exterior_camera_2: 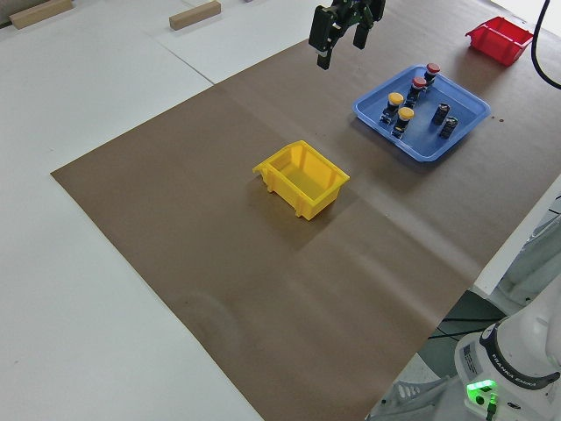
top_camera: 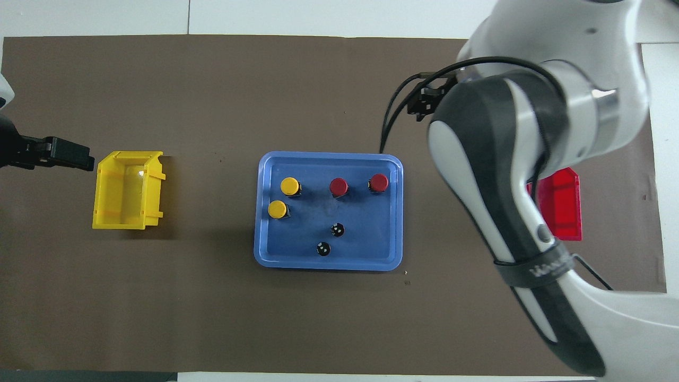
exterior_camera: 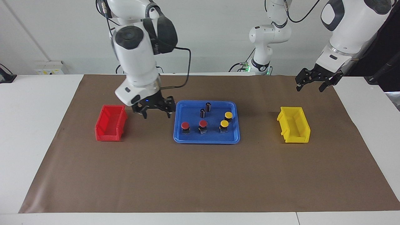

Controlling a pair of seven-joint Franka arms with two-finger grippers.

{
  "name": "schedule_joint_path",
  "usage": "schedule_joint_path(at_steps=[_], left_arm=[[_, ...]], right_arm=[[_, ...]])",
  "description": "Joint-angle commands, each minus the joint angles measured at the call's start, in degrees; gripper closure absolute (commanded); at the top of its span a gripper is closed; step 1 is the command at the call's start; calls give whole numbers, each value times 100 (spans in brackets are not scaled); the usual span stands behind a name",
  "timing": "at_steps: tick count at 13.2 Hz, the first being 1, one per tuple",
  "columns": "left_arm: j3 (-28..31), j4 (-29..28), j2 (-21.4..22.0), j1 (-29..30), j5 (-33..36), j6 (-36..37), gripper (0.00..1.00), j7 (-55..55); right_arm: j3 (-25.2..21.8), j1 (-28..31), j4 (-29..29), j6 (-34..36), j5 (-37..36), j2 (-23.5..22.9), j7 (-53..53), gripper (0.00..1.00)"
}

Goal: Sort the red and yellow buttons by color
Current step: 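Reach the right gripper into the tray and grasp a red button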

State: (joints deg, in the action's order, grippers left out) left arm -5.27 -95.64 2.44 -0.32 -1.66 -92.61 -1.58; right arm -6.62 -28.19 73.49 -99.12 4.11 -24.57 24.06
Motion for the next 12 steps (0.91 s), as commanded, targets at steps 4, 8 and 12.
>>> schedule_joint_path(at_steps=[4,8,12], left_arm=[[61,10,54,5,8,86,0,52],[61,10,54,85,8,77,0,87],[61,-130,125,119,8,42,0,79]], right_arm=[[-24,-441,2132,-1871,-33,383,257,5],[-6,-504,2449,-1988,-24,409,248,12],[-6,-539,2898,-2410,-24,550,248,18]])
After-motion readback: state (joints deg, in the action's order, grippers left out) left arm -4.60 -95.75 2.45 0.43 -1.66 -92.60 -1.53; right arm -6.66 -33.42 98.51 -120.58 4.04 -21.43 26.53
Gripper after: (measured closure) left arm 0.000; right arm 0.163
